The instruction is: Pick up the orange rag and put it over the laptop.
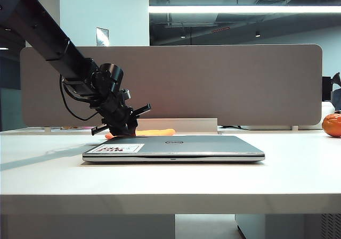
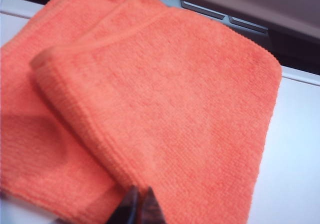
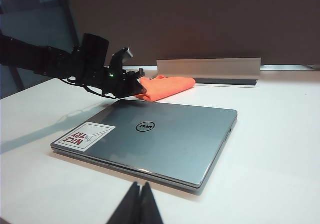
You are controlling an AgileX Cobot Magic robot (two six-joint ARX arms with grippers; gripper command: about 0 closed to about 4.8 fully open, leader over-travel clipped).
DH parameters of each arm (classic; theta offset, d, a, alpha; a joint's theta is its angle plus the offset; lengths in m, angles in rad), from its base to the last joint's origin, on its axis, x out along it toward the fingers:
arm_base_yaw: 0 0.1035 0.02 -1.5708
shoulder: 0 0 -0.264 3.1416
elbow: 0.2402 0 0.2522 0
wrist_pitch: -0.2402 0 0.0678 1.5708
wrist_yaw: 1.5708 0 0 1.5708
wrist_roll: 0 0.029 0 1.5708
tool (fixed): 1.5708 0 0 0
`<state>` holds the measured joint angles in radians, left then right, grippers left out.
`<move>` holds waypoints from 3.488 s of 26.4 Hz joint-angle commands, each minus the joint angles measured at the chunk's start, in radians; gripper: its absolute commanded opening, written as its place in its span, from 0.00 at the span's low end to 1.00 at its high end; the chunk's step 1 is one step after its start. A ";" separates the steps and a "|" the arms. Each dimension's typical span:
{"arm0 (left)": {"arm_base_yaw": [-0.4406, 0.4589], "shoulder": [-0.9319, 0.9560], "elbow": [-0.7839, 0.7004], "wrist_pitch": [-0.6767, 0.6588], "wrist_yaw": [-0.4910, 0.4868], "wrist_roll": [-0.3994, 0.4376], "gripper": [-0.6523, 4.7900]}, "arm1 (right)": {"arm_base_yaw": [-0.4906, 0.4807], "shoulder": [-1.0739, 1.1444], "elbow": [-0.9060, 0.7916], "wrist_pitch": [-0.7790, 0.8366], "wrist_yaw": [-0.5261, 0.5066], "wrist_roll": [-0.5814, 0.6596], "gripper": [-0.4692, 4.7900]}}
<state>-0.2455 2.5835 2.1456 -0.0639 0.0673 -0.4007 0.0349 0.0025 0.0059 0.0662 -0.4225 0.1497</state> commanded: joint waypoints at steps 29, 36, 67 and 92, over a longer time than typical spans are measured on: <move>0.003 -0.039 0.009 -0.001 0.106 -0.068 0.49 | 0.001 -0.002 -0.003 0.019 -0.002 0.004 0.08; 0.003 -0.019 0.009 0.005 0.101 -0.083 0.53 | 0.001 -0.002 -0.003 0.019 -0.002 0.004 0.08; 0.004 0.016 0.010 0.087 0.068 -0.089 0.11 | 0.001 -0.002 -0.003 0.019 -0.003 0.004 0.08; -0.002 -0.349 0.010 0.117 0.341 -0.086 0.11 | 0.001 -0.002 -0.003 0.011 -0.002 0.004 0.08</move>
<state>-0.2455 2.2578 2.1506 0.0479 0.3965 -0.4900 0.0353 0.0025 0.0059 0.0689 -0.4232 0.1493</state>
